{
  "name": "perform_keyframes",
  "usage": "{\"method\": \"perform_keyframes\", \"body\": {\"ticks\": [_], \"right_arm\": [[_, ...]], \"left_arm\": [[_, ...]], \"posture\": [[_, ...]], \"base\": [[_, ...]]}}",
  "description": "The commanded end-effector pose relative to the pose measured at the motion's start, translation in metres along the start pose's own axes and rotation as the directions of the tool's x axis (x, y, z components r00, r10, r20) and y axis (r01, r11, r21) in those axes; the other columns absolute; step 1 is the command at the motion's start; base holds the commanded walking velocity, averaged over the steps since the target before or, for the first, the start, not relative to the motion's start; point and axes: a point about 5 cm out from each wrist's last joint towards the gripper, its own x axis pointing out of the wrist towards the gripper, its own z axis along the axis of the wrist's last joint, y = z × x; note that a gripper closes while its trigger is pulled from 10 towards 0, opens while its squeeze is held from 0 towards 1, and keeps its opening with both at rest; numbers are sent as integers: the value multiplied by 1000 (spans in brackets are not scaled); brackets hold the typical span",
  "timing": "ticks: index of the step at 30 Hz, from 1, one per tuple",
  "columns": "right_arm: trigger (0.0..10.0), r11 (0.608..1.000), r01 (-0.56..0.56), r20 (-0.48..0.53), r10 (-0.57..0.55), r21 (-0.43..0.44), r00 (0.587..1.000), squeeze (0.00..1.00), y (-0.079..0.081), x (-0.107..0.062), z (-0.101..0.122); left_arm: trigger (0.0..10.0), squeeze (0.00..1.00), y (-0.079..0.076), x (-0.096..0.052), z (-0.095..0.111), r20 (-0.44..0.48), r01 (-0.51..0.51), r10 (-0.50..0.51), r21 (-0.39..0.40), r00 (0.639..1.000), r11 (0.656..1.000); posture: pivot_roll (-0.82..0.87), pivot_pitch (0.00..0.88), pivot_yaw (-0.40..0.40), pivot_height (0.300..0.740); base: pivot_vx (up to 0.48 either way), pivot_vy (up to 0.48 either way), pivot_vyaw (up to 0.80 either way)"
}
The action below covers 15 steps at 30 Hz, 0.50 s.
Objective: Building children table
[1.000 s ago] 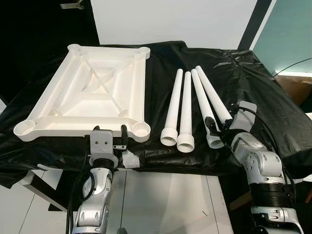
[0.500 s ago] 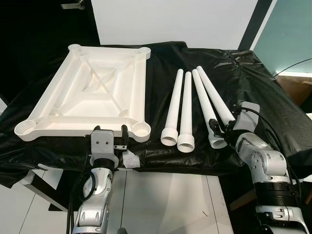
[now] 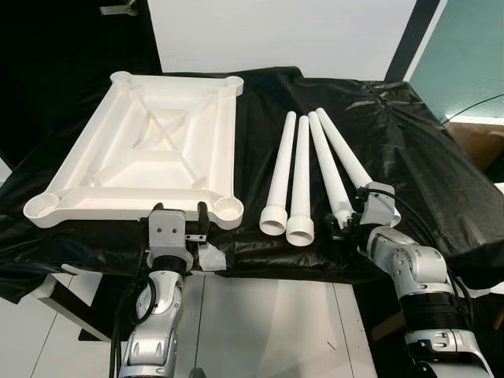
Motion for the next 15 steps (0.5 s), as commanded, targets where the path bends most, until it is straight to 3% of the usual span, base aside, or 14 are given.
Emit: {"method": "perform_keyframes", "body": {"ticks": [1,2,4,5,9,12,15], "right_arm": [[5882,1000,-5,-75,7,22,997,0,1,3,-18],[1451,1000,-5,-62,6,15,998,0,2,3,-16],[1451,1000,-5,-62,6,15,998,0,2,3,-16],[0,1000,-9,-42,9,3,999,0,3,3,-14],[0,1000,-13,-12,13,-9,1000,0,6,2,-11],[0,997,-19,94,26,-73,995,0,17,-1,-2],[0,995,-22,123,33,-93,992,0,21,-3,0]], "left_arm": [[10000,0,1,-2,-5,-26,-35,35,6,999,999],[10000,0,1,-2,-5,-26,-35,35,6,999,999],[10000,0,1,-2,-5,-26,-35,35,6,999,999],[10000,0,1,-2,-5,-26,-35,35,6,999,999],[10000,0,0,-2,-5,-26,-33,33,6,999,999],[10000,0,-1,0,-4,-22,-26,26,5,999,1000],[10000,0,-1,1,-3,-20,-24,24,5,1000,1000]], "posture": [[46,38,-60,740],[46,38,-60,740],[46,38,-60,740],[44,37,-58,740],[42,36,-55,740],[32,35,-47,740],[32,35,-47,740]], "base": [[0,0,0],[0,0,0],[0,0,0],[0,0,0],[0,0,0],[0,0,0],[0,0,0]]}}
